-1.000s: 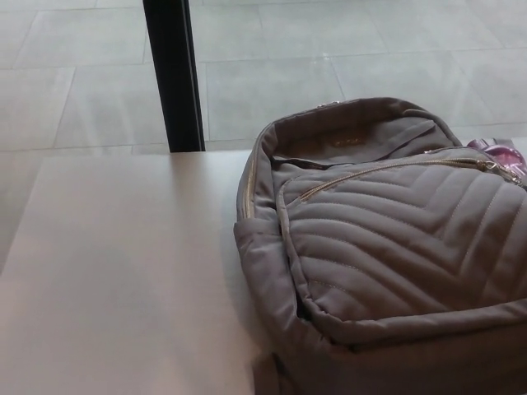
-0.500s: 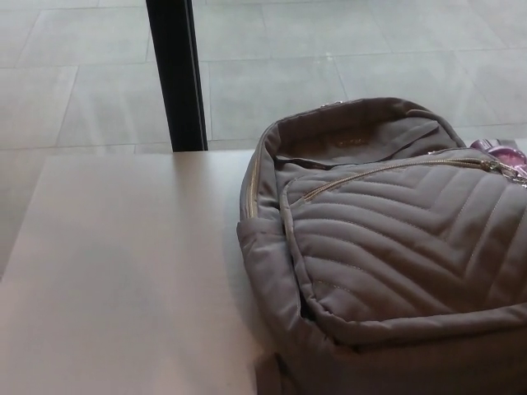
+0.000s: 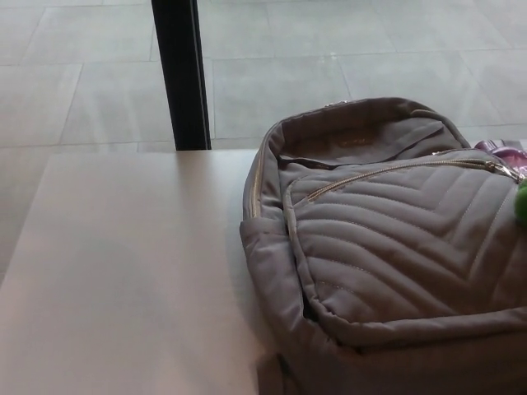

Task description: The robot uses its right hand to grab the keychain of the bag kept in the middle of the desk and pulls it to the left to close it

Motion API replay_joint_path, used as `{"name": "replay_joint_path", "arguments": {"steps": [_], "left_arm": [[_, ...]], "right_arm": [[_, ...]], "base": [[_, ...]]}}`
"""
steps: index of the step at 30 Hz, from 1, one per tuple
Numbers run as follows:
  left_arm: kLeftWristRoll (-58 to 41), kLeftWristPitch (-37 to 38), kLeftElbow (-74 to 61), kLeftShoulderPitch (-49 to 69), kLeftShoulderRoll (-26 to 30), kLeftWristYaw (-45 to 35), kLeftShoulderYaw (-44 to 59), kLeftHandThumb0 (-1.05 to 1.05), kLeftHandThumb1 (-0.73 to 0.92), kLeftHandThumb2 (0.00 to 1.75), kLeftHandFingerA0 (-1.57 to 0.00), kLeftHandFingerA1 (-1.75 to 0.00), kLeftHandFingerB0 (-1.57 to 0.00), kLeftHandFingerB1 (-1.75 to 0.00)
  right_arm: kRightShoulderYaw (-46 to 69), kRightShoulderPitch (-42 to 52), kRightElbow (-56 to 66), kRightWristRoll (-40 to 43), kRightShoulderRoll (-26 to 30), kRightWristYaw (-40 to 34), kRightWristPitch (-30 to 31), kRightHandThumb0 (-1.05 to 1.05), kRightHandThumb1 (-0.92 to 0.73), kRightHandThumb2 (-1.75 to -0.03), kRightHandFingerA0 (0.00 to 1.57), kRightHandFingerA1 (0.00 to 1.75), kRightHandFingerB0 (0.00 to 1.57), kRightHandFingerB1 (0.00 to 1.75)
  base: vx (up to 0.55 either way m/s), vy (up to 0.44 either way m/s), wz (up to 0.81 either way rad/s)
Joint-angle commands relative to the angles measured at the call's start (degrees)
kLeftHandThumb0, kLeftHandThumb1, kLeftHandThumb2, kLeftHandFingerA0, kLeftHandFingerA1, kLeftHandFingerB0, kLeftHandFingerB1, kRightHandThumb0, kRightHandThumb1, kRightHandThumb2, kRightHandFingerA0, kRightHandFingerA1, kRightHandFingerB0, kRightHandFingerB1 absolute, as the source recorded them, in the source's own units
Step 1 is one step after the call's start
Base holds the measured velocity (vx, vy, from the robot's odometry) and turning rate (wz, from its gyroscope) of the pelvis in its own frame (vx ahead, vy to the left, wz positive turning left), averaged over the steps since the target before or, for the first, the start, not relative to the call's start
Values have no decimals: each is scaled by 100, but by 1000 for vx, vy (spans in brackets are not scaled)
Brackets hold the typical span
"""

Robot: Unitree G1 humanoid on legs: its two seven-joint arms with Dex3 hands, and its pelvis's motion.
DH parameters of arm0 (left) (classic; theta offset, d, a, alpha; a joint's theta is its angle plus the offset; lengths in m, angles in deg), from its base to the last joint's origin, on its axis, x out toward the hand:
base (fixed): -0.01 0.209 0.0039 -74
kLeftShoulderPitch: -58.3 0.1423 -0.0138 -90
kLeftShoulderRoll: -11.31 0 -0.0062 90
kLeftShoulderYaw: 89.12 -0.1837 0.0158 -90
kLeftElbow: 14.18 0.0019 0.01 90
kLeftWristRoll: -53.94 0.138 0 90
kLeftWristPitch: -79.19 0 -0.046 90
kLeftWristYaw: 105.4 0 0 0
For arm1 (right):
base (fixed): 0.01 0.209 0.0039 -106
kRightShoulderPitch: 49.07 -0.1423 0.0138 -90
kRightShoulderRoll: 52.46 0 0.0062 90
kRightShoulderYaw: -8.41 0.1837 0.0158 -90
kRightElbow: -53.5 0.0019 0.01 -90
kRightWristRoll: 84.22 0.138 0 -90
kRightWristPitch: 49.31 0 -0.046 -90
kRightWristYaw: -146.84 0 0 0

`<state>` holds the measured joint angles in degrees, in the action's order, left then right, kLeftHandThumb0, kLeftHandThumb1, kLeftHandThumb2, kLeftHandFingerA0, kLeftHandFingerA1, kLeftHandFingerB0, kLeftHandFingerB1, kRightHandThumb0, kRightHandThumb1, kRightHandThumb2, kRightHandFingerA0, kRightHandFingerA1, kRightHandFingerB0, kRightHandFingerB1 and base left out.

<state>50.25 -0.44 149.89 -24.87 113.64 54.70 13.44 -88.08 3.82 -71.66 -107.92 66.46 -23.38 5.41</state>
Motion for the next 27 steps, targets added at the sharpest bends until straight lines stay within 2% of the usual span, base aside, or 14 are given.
{"name": "replay_joint_path", "arguments": {"steps": [1, 2, 5, 7, 9, 10, 11, 12, 13, 14, 15, 17, 22, 27], "left_arm": [[6, 126, -20, 49, 0, 64, 48, -105, 83, 81, -52, -118, -30, -111], [30, 109, -12, 49, 3, 106, 35, -105, 86, 85, -53, -114, -32, -102], [43, 123, -10, 52, 16, 102, 30, -105, 85, 81, -52, -117, -30, -109], [5, 50, -46, 37, 15, 84, 56, -105, 84, 82, -55, -118, -31, -112], [27, 93, -17, 47, 11, 91, 52, -105, 84, 81, -53, -116, -31, -109], [47, 121, -21, 50, 16, 79, 36, -105, 84, 82, -53, -116, -30, -110], [61, 135, -24, 49, 24, 55, 20, -105, 84, 82, -52, -117, -31, -110], [65, 128, -30, 44, 27, 45, 15, -105, 84, 82, -52, -117, -31, -110], [39, 81, -37, 29, 16, 55, 36, -105, 83, 82, -53, -117, -31, -111], [31, 120, -67, 66, 22, 16, 37, -105, 84, 81, -55, -117, -32, -106], [29, 120, -69, 70, 16, 17, 39, -105, 84, 81, -55, -117, -32, -106], [-66, 61, -36, 55, -7, -30, 129, -105, 83, 83, -54, -117, -30, -106], [-44, 0, -21, 35, -25, 17, 171, -105, 85, 82, -60, -112, -33, -104], [-2, 66, -17, 52, -51, 10, 196, -105, 84, 85, -70, -113, -38, -108]], "right_arm": [[137, 327, 303, 384, -188, 260, 268, -15, -60, -104, 84, 166, 76, 147], [122, 502, 435, 309, -221, 224, 351, -15, -64, -101, 82, 173, 73, 158], [147, 681, 488, 320, -243, 213, 307, -15, -62, -105, 80, 175, 71, 164], [110, 860, 465, 203, -232, 141, 275, -17, -69, -82, 81, 168, 79, 125], [104, 1027, 465, 260, -245, 186, 235, -15, -67, -94, 81, 166, 72, 144], [123, 1103, 526, 327, -250, 247, 287, -13, -64, -102, 87, 159, 79, 134], [134, 1204, 648, 377, -240, 352, 428, -14, -68, -90, 87, 153, 82, 105], [125, 1255, 713, 344, -216, 373, 484, -14, -68, -90, 87, 153, 82, 105], [117, 1329, 798, 275, -196, 332, 500, -16, -74, -72, 88, 152, 76, 69], [78, 1389, 952, 248, -132, 484, 648, -19, -79, -63, 85, 153, 68, 52], [79, 1400, 990, 252, -129, 495, 682, -19, -79, -63, 85, 153, 68, 52], [-62, 1522, 1415, 40, 101, 886, 1024, -29, -67, -63, 84, 145, 29, 33], [-227, 1514, 1671, -49, 244, 1178, 1390, -34, -53, -59, 76, 142, 12, 27], [-408, 1394, 1887, -233, 395, 1439, 1643, -31, -48, -55, 73, 134, 7, 26]], "base": [[0, 0, 0], [0, 0, 0], [0, 0, 0], [0, 0, 0], [0, 0, 0], [0, 0, 0], [0, 0, 0], [0, 0, 0], [0, 0, 0], [0, 0, 0], [0, 0, 0], [0, 0, 0], [0, 0, 0], [0, 0, 0]]}}
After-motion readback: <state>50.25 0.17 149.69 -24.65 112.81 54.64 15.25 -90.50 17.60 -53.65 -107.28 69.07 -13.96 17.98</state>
